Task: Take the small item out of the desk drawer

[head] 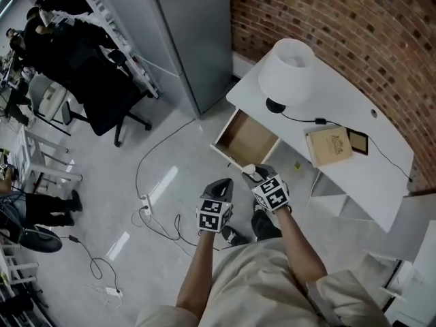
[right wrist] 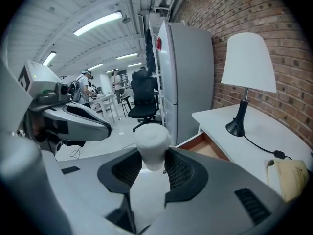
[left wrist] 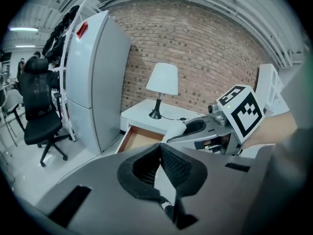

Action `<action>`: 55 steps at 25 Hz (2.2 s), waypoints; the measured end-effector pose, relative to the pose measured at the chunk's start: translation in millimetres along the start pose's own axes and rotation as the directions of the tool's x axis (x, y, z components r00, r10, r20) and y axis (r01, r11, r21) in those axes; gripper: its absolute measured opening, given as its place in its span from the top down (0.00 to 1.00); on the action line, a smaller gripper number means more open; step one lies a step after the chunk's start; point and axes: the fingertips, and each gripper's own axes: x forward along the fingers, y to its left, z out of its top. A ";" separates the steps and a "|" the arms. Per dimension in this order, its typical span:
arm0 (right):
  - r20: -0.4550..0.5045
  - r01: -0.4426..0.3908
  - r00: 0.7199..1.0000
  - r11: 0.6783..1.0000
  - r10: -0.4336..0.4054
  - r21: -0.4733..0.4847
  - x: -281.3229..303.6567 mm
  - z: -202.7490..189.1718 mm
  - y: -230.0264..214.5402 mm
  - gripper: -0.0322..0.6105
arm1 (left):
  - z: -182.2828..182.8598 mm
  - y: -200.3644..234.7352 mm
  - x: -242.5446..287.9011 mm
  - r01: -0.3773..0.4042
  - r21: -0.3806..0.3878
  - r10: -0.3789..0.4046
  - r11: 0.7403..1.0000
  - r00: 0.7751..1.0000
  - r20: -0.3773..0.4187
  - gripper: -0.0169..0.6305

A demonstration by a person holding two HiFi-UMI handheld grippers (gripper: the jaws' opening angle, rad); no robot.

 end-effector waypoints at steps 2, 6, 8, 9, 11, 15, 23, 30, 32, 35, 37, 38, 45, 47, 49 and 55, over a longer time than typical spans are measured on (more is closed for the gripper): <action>-0.001 0.001 1.000 1.000 -0.001 -0.004 -6.5 0.4 0.0 0.69 | 8.7 -5.0 3.2 0.016 0.024 -0.016 1.000 1.000 -0.009 0.95; 0.003 0.008 1.000 1.000 -0.008 -0.003 -15.0 2.5 2.1 0.69 | 20.6 -6.2 5.9 -0.012 0.065 0.011 0.998 1.000 0.007 0.95; 0.010 0.010 1.000 1.000 -0.010 -0.002 -16.7 6.0 4.1 0.69 | 21.1 -6.6 8.0 -0.007 0.077 0.006 0.997 1.000 0.008 0.95; 0.006 0.010 1.000 1.000 -0.010 -0.007 -17.6 5.5 4.1 0.69 | 19.1 -10.0 10.3 0.008 0.082 -0.008 0.997 1.000 0.003 0.95; -0.009 0.007 1.000 1.000 -0.007 -0.015 -16.2 1.9 2.9 0.69 | 14.5 -17.5 15.1 0.037 0.118 -0.035 0.992 0.999 -0.018 0.95; -0.019 -0.002 1.000 1.000 0.002 -0.022 -9.7 0.1 -0.4 0.69 | 21.6 -16.4 21.5 0.031 0.164 -0.028 0.986 0.999 -0.021 0.95; 0.000 -0.017 1.000 1.000 0.017 -0.019 -3.6 11.4 -4.7 0.69 | 35.5 -10.6 18.0 -0.038 0.090 0.035 0.995 0.999 0.029 0.95; 0.001 -0.024 1.000 1.000 0.024 -0.005 1.5 11.2 -8.8 0.69 | 34.4 -8.3 18.4 -0.034 0.035 0.032 0.999 0.999 0.034 0.95; -0.001 -0.030 1.000 1.000 0.030 -0.002 3.2 9.7 -8.6 0.69 | 34.9 -7.8 19.7 -0.032 0.019 0.031 0.999 0.999 0.040 0.95; -0.003 -0.033 0.999 0.999 0.033 0.012 4.1 5.9 -8.8 0.69 | 34.4 -8.6 20.9 -0.030 0.012 0.029 0.999 0.999 0.037 0.95; 0.000 -0.032 0.999 0.999 0.032 0.020 3.3 4.5 -8.9 0.69 | 35.0 -9.3 20.7 -0.027 0.010 0.027 1.000 0.999 0.034 0.95; 0.003 -0.033 0.999 0.999 0.033 0.023 3.2 3.8 -8.2 0.69 | 35.0 -9.6 20.0 -0.025 0.009 0.025 1.000 0.999 0.033 0.95; 0.000 -0.039 0.999 0.999 0.039 0.036 4.2 -4.9 -13.0 0.69 | 31.7 -7.0 20.7 -0.044 -0.009 0.045 0.999 0.998 0.045 0.95; 0.001 -0.043 0.999 0.998 0.043 0.036 5.6 -5.2 -11.5 0.69 | 31.9 -5.8 20.6 -0.046 -0.014 0.047 0.999 0.998 0.047 0.95; 0.001 -0.047 0.999 0.998 0.047 0.031 6.7 -4.7 -10.7 0.69 | 33.4 -4.8 21.1 -0.046 -0.017 0.046 0.999 0.998 0.052 0.95; -0.011 -0.052 0.999 0.998 0.052 0.022 8.2 -8.2 -7.3 0.69 | 28.5 -1.7 18.7 -0.045 -0.034 0.047 0.998 0.998 0.048 0.95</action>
